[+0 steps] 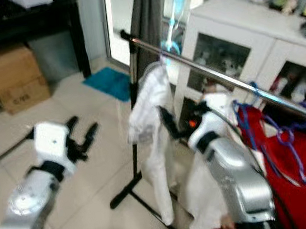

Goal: Hang hanger

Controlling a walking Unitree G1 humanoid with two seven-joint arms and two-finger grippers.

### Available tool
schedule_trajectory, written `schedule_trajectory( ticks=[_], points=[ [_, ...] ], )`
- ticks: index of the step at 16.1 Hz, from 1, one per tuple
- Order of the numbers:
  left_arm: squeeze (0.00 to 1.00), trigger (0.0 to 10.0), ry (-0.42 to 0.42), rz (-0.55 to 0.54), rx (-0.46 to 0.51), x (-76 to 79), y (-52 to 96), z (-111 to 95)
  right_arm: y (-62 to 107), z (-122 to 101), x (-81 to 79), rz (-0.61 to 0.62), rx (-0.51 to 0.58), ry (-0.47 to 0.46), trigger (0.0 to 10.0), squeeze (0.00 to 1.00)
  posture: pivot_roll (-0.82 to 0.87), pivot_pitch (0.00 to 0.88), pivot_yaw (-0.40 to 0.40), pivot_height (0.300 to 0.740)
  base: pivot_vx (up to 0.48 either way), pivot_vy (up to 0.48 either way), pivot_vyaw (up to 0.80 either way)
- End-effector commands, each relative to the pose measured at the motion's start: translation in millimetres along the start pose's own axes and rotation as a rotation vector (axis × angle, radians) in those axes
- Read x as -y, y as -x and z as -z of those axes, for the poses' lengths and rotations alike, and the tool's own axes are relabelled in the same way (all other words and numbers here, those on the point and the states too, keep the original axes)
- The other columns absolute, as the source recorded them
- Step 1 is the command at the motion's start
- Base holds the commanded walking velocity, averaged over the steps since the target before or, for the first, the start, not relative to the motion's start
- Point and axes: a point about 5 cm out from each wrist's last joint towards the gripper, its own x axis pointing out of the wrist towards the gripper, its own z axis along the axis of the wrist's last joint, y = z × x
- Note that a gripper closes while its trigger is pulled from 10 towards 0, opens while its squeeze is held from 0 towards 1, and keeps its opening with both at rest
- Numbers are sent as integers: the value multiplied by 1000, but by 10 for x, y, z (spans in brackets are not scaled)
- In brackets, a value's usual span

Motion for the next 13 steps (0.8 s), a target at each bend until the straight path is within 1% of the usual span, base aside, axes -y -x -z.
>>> schedule_trajectory(
  ticks=[1,5,6,9,11,13],
  points=[
    [0,10000,13,10,5,50,-18,-8,66,38,137,76,-15,4,10000,1000,78,0,-106,740,0,480,-800],
    [0,10000,2,31,-3,40,-93,-3,126,81,193,174,-31,-52,10000,1000,60,0,-76,740,0,480,-800],
    [0,10000,-5,47,4,44,-154,-18,121,68,200,187,-30,-34,10000,1000,51,0,-64,740,0,480,-800],
    [0,10000,-13,69,18,62,-256,-55,139,51,207,206,-20,-14,10000,1000,42,0,-44,740,0,480,-800],
    [0,10000,-13,78,20,66,-252,-70,131,35,209,209,-20,-14,10000,1000,56,0,-61,740,0,480,-800],
    [0,10000,-7,43,1,4,-196,-15,72,48,172,182,-33,-5,10000,1000,63,0,-74,740,0,480,-800]
  ],
)
